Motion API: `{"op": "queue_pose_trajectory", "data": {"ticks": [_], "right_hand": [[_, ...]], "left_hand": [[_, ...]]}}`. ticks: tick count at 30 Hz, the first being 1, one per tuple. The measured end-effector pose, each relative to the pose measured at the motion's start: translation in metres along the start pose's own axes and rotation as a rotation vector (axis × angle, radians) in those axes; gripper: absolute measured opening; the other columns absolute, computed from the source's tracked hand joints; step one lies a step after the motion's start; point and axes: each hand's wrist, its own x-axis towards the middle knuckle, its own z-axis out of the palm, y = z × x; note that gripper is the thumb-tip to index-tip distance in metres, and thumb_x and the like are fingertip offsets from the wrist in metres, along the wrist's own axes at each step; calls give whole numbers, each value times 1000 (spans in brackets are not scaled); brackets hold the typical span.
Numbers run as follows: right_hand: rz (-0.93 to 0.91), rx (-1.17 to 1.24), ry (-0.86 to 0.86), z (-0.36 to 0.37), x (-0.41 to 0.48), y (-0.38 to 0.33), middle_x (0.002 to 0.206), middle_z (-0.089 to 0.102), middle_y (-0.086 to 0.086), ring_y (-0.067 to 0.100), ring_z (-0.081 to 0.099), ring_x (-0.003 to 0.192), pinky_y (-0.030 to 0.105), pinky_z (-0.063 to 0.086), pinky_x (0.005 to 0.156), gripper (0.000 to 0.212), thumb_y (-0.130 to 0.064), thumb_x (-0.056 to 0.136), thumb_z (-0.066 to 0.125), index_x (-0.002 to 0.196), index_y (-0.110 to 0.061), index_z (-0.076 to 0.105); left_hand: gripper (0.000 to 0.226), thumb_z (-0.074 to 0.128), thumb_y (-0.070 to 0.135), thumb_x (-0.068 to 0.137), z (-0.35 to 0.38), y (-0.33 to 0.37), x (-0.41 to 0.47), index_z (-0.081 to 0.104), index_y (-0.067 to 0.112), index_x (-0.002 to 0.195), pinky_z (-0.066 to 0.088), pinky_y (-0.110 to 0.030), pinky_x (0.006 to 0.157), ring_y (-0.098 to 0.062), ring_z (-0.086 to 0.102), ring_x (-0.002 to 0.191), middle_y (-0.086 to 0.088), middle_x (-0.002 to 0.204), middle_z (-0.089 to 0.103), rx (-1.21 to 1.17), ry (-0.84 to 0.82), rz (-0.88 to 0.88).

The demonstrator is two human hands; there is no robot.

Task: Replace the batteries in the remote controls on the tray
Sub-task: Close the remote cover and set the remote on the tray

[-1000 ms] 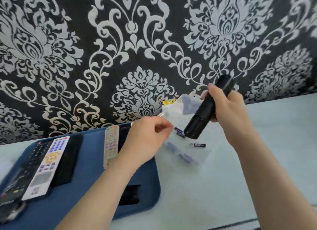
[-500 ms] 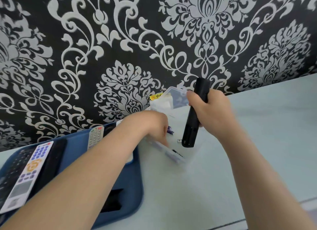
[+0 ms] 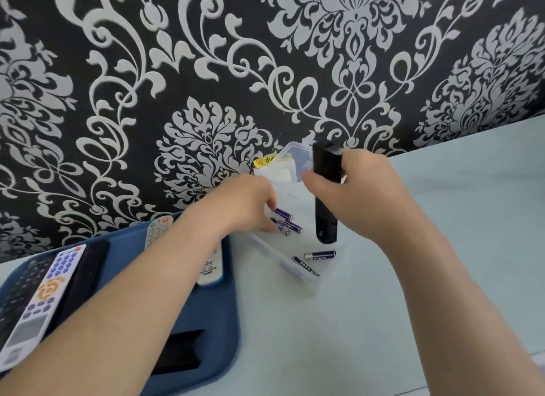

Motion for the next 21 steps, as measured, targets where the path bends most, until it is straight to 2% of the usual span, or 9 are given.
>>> {"op": "queue_pose_trajectory", "data": {"ticks": [2,5,8,11,15,18,21], "right_hand": [[-43,-74,-10,4,-3,-3,61,49,0,16,44,55,30,38,53,32,-37,90,60,71,-13,52],[-65,-47,-8,12,-2,-4,66,59,5,20,52,56,31,42,56,30,-38,89,61,79,-9,58],[-44,46,-7,17,0,-1,72,68,10,28,64,64,40,53,63,30,-36,88,62,81,-7,59],[15,92,11,16,2,1,66,66,16,31,65,64,43,55,64,36,-34,87,62,75,-1,55],[138,149,-21,13,4,4,52,58,12,19,57,45,29,47,53,37,-30,85,61,64,-4,46],[173,202,16,13,7,7,56,50,11,24,50,54,38,46,55,33,-27,83,61,65,-4,47],[194,196,50,11,6,8,59,48,13,23,43,56,34,38,54,28,-25,83,60,65,-7,47]], "left_hand": [[43,74,54,71,5,7,6,68,21,98,46,-29,67,-17,60,85,3,95,68,37,6,3],[50,74,58,67,9,17,8,64,10,77,50,-32,63,-21,60,69,-3,73,65,53,56,-3],[50,75,59,64,13,19,7,68,14,84,55,-33,68,-22,64,75,-3,78,67,17,75,7],[35,75,53,67,14,18,5,69,28,91,54,-31,73,-18,62,83,4,84,67,9,63,72],[23,70,43,72,9,23,2,72,37,94,46,-25,63,-14,60,78,9,73,62,46,69,130],[25,68,34,71,7,26,-1,72,40,95,45,-24,60,-13,60,78,12,73,63,30,61,114],[15,68,31,73,9,29,-2,70,36,87,47,-25,63,-15,60,80,10,78,64,34,77,103]]}}
